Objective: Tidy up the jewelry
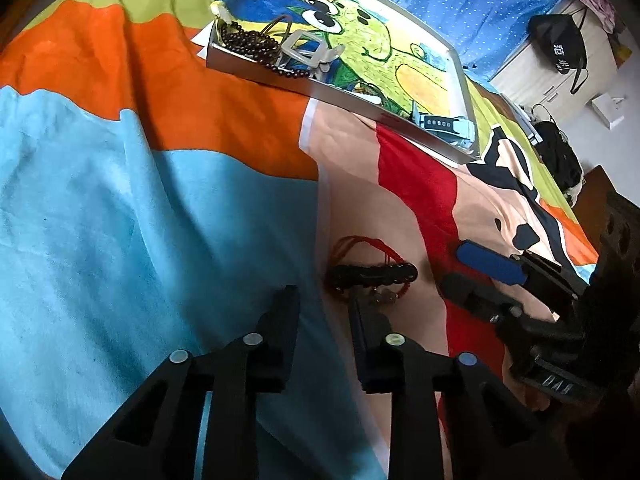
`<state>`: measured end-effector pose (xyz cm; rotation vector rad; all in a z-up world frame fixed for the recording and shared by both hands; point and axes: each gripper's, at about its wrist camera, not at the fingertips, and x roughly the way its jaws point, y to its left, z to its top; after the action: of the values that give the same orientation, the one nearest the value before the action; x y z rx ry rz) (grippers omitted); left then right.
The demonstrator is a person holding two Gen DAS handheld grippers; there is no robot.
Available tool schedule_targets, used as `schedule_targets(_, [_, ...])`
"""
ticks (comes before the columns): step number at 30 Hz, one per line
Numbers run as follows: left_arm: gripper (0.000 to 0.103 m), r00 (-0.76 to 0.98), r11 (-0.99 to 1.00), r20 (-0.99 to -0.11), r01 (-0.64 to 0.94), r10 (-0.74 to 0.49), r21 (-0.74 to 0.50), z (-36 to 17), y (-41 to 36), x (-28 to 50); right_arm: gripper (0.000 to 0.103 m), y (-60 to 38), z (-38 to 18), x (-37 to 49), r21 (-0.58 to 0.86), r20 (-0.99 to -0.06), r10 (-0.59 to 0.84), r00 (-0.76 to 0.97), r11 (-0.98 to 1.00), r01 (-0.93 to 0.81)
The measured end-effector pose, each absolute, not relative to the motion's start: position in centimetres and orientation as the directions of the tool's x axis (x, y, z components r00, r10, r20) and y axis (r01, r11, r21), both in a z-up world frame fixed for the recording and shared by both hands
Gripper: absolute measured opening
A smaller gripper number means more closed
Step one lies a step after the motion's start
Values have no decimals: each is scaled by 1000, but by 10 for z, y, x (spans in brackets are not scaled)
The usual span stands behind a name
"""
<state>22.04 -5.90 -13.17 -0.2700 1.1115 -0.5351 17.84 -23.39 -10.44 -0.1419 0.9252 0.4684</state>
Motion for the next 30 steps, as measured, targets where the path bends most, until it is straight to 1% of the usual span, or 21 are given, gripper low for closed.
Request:
schedule_targets(2, [17,331,840,-774,267,-540,-472,-134,-59,223,33,-228,-108,179,51,-801,320,506,879,-475])
schedule_targets(7, [11,320,839,-777,256,-542,-480,-139,-61,228,31,-222,-114,183,13,-802,318,506,856,-517])
schedule_targets(8, [10,319,840,-778,253,-541,-481,-141,-61,228,28,-221,-115,183,11,-801,319,506,853,-521])
schedule_targets(11, [6,317,842,-781,247,-538,-480,-143,-60,229,27,-219,-118,185,-10,-803,314,506,842,-539])
schedule_targets(23, [5,314,836,-775,232,-549,-498,-144,-57,230,27,-211,-119,183,-41,-792,347,502,791,-610])
schedule_targets(24, [4,315,836,-775,231,-548,-498,-144,-58,231,24,-209,-120,183,-41,-795,348,496,787,-616])
schedule_targets(25, [4,315,836,-775,230,-548,-498,-144,-57,231,19,-209,-121,184,-41,-798,347,493,785,-618])
schedule_targets(27, [4,315,835,-774,227,-549,-500,-144,-57,231,17,-208,-124,185,-45,-804,341,487,782,-622])
schedule_targets(29, [4,315,835,-773,227,-551,-502,-144,-57,231,11,-208,-125,184,-42,-805,343,484,781,-623])
schedule_targets(30, [4,315,834,-773,227,-551,-502,-144,-57,231,11,-208,-125,184,-43,-806,342,483,780,-624])
